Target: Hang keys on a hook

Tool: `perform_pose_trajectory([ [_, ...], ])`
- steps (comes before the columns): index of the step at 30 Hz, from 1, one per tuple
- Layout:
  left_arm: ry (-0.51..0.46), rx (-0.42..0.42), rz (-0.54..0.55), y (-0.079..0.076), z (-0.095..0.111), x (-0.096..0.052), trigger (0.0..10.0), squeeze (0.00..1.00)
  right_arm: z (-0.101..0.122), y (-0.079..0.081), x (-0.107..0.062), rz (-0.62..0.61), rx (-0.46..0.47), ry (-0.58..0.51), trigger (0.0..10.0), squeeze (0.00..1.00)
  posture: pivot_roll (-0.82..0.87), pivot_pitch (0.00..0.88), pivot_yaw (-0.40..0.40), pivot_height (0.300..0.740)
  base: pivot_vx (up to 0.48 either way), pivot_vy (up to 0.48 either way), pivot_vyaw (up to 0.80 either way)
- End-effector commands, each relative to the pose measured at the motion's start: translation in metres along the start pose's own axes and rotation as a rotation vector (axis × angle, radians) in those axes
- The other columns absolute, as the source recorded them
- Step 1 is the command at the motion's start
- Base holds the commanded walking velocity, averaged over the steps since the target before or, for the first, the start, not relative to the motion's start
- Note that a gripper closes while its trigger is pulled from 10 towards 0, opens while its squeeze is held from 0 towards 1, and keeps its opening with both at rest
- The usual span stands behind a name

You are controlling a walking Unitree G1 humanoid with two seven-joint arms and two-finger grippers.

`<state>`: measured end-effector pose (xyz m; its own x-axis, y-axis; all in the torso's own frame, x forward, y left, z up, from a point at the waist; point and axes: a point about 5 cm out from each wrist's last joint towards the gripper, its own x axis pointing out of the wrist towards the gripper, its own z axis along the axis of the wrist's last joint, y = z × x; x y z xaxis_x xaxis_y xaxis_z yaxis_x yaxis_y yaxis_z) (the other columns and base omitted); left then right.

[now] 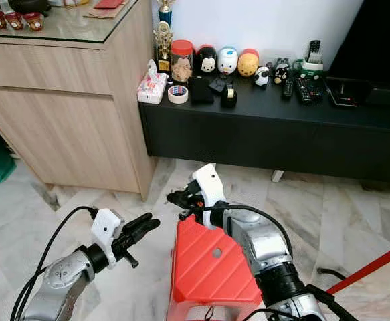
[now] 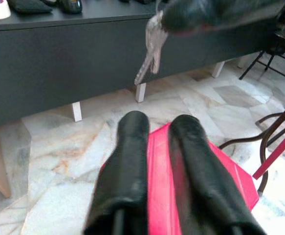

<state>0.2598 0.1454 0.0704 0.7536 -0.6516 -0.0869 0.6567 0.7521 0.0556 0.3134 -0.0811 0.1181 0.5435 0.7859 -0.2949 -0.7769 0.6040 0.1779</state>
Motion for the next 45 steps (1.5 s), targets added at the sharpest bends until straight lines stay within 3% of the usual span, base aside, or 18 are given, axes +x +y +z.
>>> perform_pose_trajectory([
  [1, 0.014, 0.024, -0.007, -0.001, -0.003, 0.001, 10.0, 1.00, 0.009, 0.006, 0.000, 0.045, -0.032, -0.011, 10.0, 0.00, 0.08, 0.097, -0.060, 0.740, 0.000, 0.000, 0.00],
  [8, 0.004, 0.081, 0.016, 0.003, 0.000, 0.005, 10.0, 1.00, 0.013, 0.010, -0.001, 0.068, -0.048, -0.013, 10.0, 0.00, 0.08, 0.097, -0.060, 0.740, 0.000, 0.000, 0.00],
  [9, -0.002, 0.089, 0.024, 0.003, 0.001, 0.006, 10.0, 0.00, 0.014, 0.011, -0.002, 0.074, -0.056, -0.010, 10.0, 0.00, 0.08, 0.097, -0.060, 0.740, 0.000, 0.000, 0.00],
  [31, -0.059, 0.090, 0.026, 0.005, 0.009, 0.019, 9.8, 0.00, 0.011, 0.018, -0.002, 0.118, -0.085, 0.021, 10.0, 0.00, 0.08, 0.099, -0.063, 0.740, 0.000, 0.000, 0.00],
  [32, -0.060, 0.088, 0.024, 0.005, 0.009, 0.019, 4.3, 0.00, 0.011, 0.018, -0.002, 0.117, -0.085, 0.022, 10.0, 0.00, 0.08, 0.099, -0.063, 0.740, 0.000, 0.000, 0.00],
  [33, -0.062, 0.086, 0.023, 0.005, 0.009, 0.019, 0.0, 0.00, 0.011, 0.018, -0.002, 0.117, -0.085, 0.021, 10.0, 0.00, 0.08, 0.099, -0.063, 0.740, 0.000, 0.000, 0.00],
  [45, -0.069, 0.071, 0.008, 0.004, 0.009, 0.016, 0.0, 0.00, 0.009, 0.016, -0.002, 0.107, -0.084, 0.027, 10.0, 0.00, 0.08, 0.100, -0.062, 0.740, 0.000, 0.000, 0.00],
])
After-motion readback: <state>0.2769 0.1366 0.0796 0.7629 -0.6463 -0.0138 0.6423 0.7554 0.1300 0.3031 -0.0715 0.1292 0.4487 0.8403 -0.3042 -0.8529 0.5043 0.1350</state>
